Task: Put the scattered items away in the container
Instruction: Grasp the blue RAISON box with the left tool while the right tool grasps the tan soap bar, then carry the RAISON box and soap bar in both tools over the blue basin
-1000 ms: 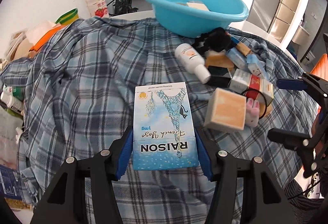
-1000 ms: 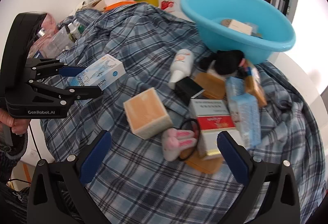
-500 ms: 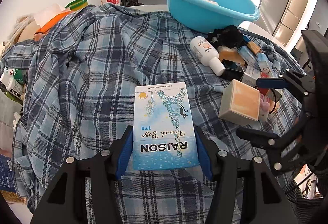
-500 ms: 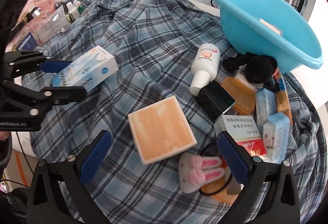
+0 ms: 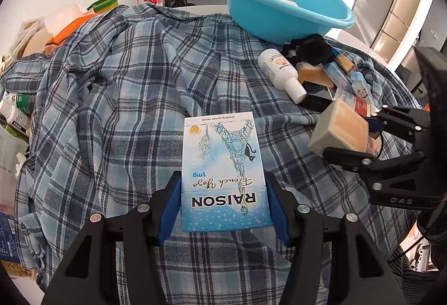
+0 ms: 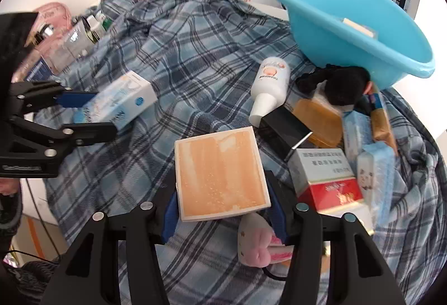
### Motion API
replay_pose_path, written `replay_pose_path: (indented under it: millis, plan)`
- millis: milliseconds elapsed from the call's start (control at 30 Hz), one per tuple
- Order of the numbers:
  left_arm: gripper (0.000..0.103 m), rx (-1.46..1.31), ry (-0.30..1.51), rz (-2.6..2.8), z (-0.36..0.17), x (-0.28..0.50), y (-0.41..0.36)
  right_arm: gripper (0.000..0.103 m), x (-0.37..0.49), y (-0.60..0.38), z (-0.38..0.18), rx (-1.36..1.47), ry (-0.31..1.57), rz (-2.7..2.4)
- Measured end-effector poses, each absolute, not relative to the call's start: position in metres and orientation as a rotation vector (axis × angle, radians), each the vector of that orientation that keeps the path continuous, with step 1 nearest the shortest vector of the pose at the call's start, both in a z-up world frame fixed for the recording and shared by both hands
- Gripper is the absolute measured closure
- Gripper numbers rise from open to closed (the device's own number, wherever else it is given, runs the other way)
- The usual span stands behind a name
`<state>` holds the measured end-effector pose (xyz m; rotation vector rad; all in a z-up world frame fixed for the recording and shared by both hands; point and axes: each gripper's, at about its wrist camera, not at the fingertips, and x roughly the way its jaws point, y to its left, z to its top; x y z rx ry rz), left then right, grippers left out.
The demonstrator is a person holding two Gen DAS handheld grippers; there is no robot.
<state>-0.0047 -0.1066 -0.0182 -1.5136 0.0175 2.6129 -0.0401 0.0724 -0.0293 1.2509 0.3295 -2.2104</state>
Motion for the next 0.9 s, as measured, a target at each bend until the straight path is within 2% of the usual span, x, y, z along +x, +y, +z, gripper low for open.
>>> replay_pose_path:
  millis: [300, 533, 900]
  plan:
    - [0.044, -1.47, 0.067, 2.602, -0.008, -0.003, -0.086, 0.05, -0.029, 0.107, -0.001, 1.204, 0.267, -2.303]
    - [0.044, -1.453, 0.094, 2.592, -0.003, -0.002, -0.071, 0.05, -0.032, 0.152, 0.0, 1.246, 0.155, -2.394]
    - [0.044, -1.409, 0.131, 2.547, 0.0, -0.012, -0.035, 0.049, -0.025, 0.198, -0.003, 1.282, 0.098, -2.48]
